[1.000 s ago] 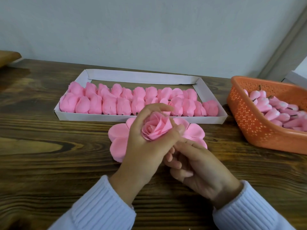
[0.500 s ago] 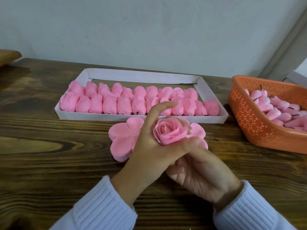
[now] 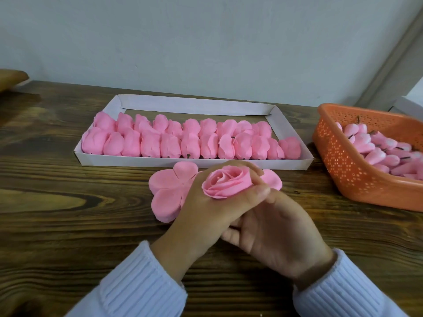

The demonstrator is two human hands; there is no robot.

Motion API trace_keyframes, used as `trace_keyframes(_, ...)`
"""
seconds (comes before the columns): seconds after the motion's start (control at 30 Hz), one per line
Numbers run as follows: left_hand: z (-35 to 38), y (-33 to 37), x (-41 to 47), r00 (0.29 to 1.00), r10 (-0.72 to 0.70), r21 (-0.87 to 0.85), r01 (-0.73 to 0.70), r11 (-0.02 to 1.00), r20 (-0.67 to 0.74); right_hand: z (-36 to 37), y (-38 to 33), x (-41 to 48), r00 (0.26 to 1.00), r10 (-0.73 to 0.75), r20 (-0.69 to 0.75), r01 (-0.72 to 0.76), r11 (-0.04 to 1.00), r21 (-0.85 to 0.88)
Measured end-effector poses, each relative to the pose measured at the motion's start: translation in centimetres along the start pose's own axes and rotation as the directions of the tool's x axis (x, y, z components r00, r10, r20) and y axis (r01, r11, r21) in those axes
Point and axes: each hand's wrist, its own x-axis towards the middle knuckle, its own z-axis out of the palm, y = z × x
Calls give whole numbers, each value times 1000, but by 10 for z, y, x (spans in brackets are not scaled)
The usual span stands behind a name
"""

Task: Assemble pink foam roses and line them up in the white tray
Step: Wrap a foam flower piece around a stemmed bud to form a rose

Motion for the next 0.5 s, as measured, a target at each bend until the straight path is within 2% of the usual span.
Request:
trace_keyframes(0.23, 4, 4, -1, 993, 94, -46, -91, 995, 64, 0, 4, 0, 997, -80, -22, 79, 997, -8)
trace_keyframes(0.33, 5, 5, -2, 994, 104, -25, -104, 994, 36, 2, 3, -2, 993, -120, 20, 121, 993, -11)
trace_keyframes(0.5, 5, 4, -1, 991, 126, -5, -126, 992, 42, 3, 2, -1, 994, -113, -12, 113, 994, 6)
